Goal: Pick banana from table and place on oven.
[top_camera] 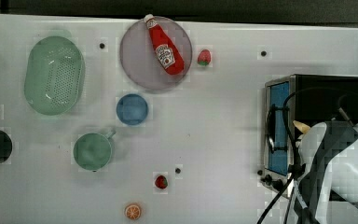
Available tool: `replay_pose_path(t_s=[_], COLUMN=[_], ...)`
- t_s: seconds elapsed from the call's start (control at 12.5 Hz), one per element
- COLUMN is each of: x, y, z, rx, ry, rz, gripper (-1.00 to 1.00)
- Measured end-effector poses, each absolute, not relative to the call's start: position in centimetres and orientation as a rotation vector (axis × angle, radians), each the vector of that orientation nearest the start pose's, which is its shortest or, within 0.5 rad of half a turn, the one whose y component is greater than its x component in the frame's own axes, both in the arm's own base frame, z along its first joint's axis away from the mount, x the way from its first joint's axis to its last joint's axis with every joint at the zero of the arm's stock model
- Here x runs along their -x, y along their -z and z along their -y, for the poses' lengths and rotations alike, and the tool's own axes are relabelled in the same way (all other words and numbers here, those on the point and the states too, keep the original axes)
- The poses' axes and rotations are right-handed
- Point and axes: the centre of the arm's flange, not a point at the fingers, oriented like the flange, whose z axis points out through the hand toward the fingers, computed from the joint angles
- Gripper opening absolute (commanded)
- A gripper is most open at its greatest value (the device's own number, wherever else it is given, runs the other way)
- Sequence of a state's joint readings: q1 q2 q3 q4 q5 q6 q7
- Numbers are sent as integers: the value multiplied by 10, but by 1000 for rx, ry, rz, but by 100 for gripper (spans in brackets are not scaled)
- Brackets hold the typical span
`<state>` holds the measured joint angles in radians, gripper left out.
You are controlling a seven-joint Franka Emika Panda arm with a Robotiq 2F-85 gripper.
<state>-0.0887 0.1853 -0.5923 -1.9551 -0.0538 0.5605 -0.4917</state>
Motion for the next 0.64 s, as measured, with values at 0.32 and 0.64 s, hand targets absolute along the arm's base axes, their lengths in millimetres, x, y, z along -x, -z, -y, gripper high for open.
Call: replay_pose_path(t_s=[0.32, 0.64], x=[-476, -514], y=[-401, -432], z=[338, 212], rx=[2954, 2930], ry=[-107, -255], rz=[-1402, -1148], gripper=[100, 100])
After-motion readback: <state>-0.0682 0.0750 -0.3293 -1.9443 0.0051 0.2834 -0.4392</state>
